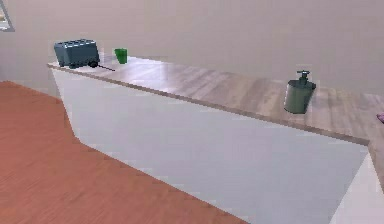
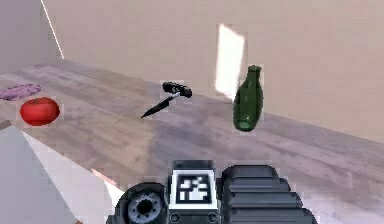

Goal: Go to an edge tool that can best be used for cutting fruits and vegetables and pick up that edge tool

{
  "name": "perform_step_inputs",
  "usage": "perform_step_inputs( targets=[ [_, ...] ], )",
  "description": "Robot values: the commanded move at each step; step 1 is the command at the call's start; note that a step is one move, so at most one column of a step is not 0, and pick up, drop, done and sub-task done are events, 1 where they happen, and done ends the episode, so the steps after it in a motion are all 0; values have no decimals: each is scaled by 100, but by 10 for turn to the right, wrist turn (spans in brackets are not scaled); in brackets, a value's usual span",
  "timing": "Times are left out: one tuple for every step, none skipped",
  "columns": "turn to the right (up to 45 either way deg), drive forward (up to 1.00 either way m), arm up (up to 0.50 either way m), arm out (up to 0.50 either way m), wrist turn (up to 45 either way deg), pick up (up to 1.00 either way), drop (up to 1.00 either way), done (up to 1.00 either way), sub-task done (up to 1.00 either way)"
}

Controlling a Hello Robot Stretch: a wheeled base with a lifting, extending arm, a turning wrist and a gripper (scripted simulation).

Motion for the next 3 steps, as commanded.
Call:
perform_step_inputs(
  targets=[
    [0, 0, 0, 46, 0, 0, 0, 0, 0],
    [0, 0, 0, 0, 450, 0, 0, 0, 0],
    [0, 0, 0, 0, 450, 0, 0, 0, 0]
  ],
)
